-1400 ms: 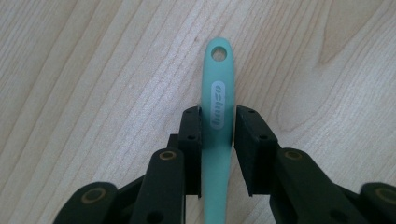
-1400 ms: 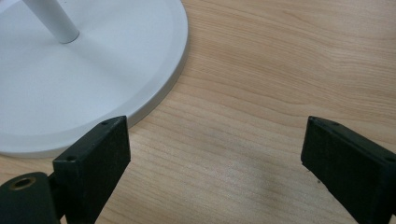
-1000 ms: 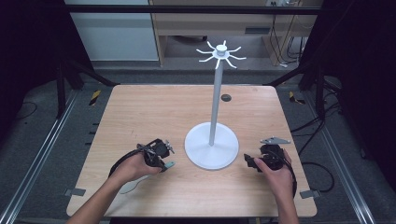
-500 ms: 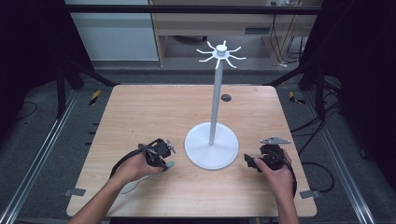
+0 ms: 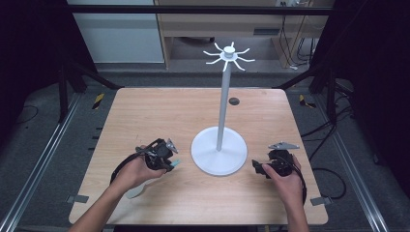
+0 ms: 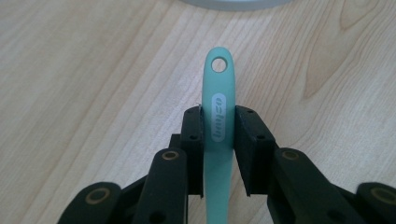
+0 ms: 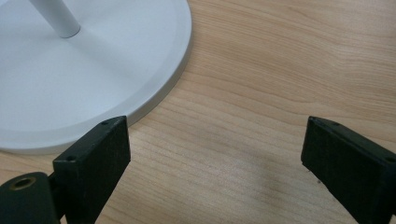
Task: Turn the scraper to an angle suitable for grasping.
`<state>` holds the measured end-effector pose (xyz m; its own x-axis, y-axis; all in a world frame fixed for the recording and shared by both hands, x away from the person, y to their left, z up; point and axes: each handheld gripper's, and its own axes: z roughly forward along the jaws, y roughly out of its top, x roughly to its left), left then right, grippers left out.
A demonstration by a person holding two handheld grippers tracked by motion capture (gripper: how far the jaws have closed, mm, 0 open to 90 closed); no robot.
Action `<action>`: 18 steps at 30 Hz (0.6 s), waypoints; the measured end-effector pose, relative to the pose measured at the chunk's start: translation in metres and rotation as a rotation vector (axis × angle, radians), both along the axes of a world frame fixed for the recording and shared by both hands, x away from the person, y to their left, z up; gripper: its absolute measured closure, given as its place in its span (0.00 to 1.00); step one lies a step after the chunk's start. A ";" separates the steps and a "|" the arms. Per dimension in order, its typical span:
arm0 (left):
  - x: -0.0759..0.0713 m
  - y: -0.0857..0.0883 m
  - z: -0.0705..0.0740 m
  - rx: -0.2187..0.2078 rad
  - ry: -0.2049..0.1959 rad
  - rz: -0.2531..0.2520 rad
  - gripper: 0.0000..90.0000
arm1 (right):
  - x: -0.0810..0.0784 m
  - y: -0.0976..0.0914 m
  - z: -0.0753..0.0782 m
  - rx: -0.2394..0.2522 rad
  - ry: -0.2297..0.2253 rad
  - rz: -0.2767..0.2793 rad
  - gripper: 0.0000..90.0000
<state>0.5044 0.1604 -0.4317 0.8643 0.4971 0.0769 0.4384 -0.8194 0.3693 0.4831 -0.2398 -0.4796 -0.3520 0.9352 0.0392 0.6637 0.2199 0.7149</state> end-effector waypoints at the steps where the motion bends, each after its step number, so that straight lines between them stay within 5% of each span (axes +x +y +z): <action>1: -0.001 0.002 0.003 -0.013 -0.009 0.003 0.82 | 0.000 0.000 0.000 0.000 0.000 0.000 0.09; 18: -0.021 0.041 0.049 -0.268 -0.186 0.066 0.82 | 0.001 0.002 -0.003 -0.017 0.008 -0.003 0.10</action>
